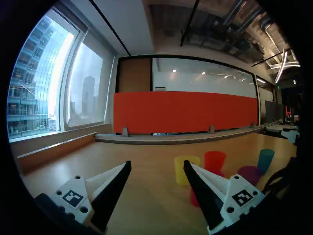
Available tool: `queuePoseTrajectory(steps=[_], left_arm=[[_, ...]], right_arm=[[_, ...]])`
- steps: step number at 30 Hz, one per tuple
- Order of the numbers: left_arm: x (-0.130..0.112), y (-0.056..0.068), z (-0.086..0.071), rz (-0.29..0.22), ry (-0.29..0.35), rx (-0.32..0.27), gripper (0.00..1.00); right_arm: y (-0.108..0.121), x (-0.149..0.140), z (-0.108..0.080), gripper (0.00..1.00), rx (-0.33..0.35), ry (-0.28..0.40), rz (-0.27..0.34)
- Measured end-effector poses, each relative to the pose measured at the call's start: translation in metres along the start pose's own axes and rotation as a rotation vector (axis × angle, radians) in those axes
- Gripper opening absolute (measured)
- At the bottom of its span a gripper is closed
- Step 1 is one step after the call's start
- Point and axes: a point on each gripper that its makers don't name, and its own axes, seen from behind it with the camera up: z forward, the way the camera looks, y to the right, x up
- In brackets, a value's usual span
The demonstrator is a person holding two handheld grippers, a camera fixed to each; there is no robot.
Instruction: Pour water
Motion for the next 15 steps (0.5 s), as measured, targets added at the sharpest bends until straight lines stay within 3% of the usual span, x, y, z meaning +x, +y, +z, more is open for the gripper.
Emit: queuePoseTrajectory(steps=[15], left_arm=[[-0.0006,0.0011,0.0002,-0.001,0.0,0.0,1.0]], right_arm=[[0.0005,-0.0008,0.0006,0.99,0.0,-0.002,0.001]])
